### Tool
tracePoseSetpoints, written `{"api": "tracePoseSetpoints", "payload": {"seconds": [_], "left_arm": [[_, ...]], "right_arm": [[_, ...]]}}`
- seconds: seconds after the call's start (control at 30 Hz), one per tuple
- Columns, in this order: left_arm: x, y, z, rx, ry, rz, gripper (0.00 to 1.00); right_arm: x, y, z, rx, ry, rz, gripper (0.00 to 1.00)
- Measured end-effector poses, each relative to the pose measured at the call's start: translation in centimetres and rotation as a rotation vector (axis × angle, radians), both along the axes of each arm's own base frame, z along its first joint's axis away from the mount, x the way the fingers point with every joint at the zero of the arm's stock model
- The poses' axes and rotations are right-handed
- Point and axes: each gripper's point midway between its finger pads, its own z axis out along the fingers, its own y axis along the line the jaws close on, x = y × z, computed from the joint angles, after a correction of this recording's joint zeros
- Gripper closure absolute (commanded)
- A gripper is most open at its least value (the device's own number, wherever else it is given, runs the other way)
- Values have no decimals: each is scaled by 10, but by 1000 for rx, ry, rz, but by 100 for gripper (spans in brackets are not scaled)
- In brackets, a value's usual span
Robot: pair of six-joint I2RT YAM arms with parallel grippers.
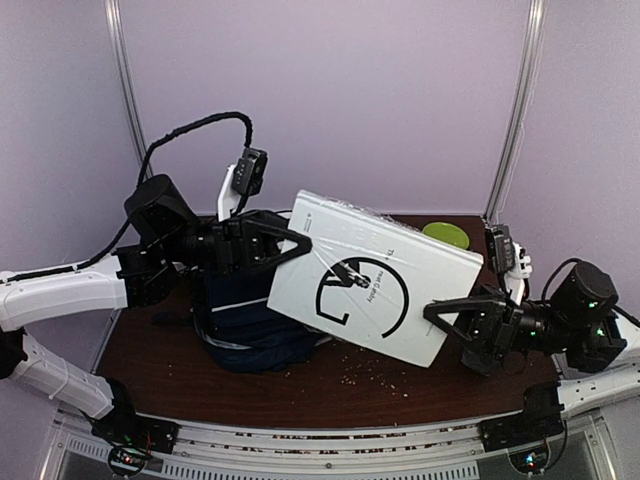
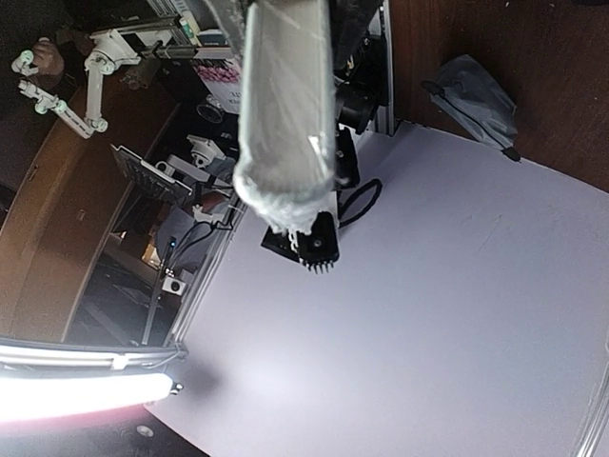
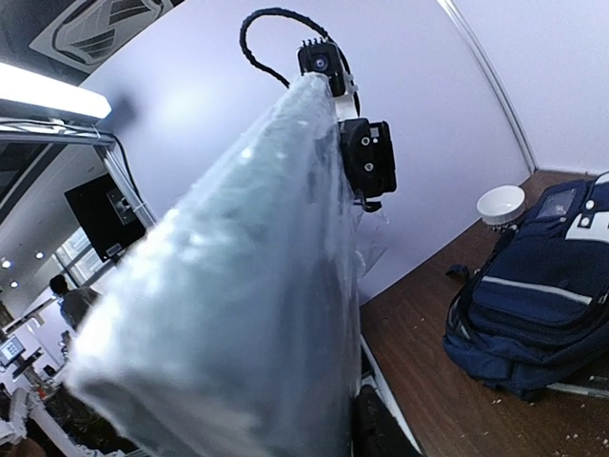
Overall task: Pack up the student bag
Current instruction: Place the book in the student bag.
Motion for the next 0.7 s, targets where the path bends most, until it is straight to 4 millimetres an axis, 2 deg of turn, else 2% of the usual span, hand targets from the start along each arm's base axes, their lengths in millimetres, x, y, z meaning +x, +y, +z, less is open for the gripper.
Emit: {"api": "tracePoseSetpoints", "payload": {"seconds": [0.03, 0.07, 0.1, 0.13, 0.23, 0.27, 0.3, 0.33, 0.47, 0.63, 0.7], "left_arm": [[0, 0, 0, 0, -1, 0, 100], [1, 0, 0, 2, 4, 2, 100], [2, 0, -1, 8, 17, 7, 100], [4, 0, -2, 14, 24, 13, 89], [7, -1, -7, 36, 25, 29, 34], [8, -1, -9, 48, 15, 36, 18], [8, -1, -10, 54, -3, 47, 8], [10, 0, -11, 62, -24, 67, 3], [27, 11, -21, 145, -75, 245, 2], [53, 52, -39, 263, -133, 546, 2], [64, 66, -56, 362, -139, 646, 2]], "right_arm": [[-1, 1, 0, -1, -6, 5, 95], [-1, 2, 0, -4, -5, 9, 100], [0, 2, -2, -12, -17, 2, 100], [1, 2, -2, -16, -23, -3, 100], [2, 1, -4, -24, -26, -11, 100], [3, 0, -5, -30, -26, -16, 100], [4, -1, -6, -35, -21, -28, 100], [6, -2, -11, -52, -14, -38, 100], [17, -7, -28, -123, 6, -112, 100], [46, -26, -47, -201, 34, -303, 100], [57, -34, -55, -233, 42, -381, 100]]}}
